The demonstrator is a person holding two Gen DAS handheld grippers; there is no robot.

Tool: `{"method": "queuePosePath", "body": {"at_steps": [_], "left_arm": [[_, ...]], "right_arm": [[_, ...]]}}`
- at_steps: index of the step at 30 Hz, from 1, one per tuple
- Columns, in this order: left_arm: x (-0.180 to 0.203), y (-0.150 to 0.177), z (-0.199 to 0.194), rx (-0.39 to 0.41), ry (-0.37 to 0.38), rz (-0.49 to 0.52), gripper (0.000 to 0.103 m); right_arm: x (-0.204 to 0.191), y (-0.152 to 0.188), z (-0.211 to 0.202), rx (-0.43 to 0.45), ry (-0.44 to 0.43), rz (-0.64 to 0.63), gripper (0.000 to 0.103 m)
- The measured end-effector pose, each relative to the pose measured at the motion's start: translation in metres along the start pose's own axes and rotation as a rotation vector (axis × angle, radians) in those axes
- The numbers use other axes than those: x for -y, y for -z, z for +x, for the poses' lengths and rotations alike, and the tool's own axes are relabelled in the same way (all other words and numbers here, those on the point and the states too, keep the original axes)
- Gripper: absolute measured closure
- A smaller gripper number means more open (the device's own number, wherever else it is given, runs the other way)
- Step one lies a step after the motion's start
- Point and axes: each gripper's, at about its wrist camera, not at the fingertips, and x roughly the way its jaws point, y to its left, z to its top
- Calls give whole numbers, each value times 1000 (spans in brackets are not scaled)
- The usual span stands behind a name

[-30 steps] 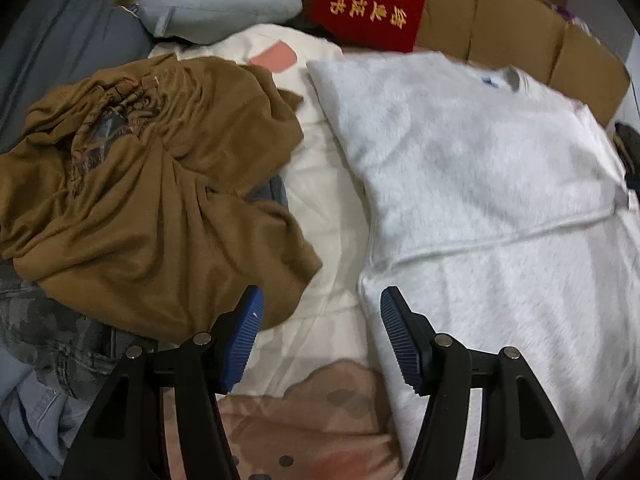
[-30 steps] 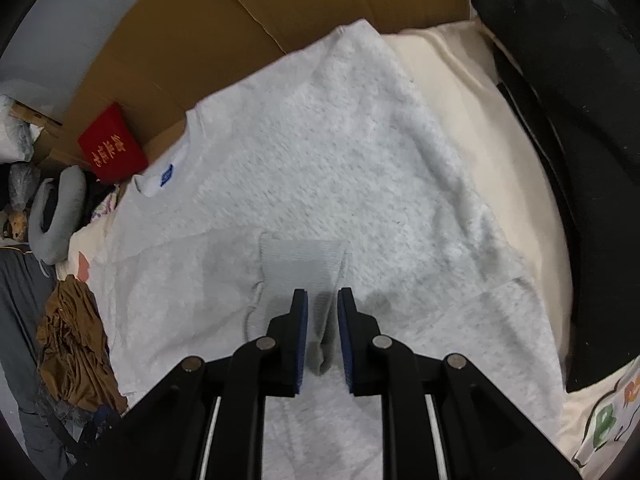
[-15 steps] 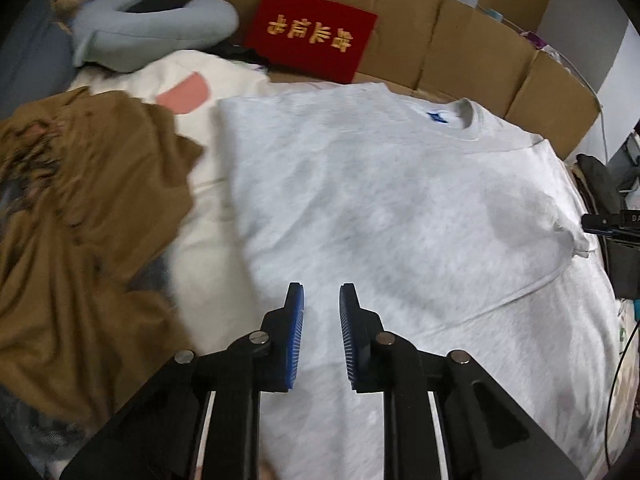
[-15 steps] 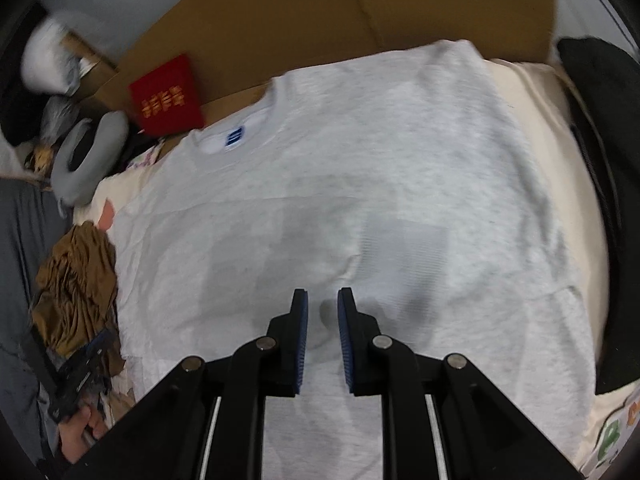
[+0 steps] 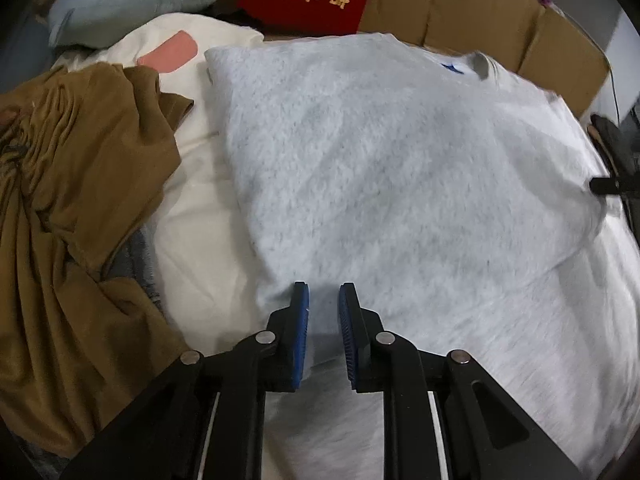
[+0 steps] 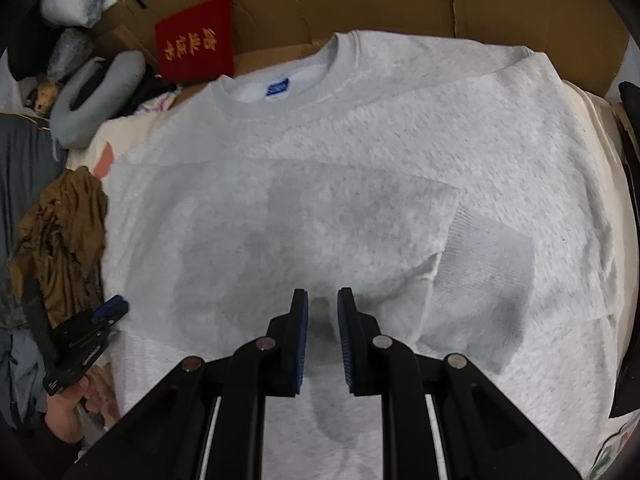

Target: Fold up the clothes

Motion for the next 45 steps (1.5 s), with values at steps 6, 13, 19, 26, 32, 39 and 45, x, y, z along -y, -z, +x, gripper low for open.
{"method": "queuePosePath", "body": {"at_steps": [6, 13, 19, 26, 32, 39, 45], "left_arm": [[2, 3, -5, -24, -36, 52, 92], [-2, 10, -11, -33, -54, 64, 94], [-4, 7, -19, -62, -73, 52, 94], [-5, -7, -46, -40, -71, -6, 94], [-1, -28, -54, -17, -36, -20, 94], [-10, -59, -42, 12, 9, -43, 94], [-19, -87, -19, 29, 30, -61, 94]], "right_arm": [[6, 5, -2, 1, 12, 11, 89], [16, 12, 4, -23, 21, 28, 89], [14, 20, 20, -57, 19, 15, 89], [16, 15, 5, -14, -10, 31, 89], [21, 13, -10, 42, -43, 33, 89], [45, 15, -12, 71, -59, 68, 89], [50, 17, 1, 56, -45, 63, 89]]}}
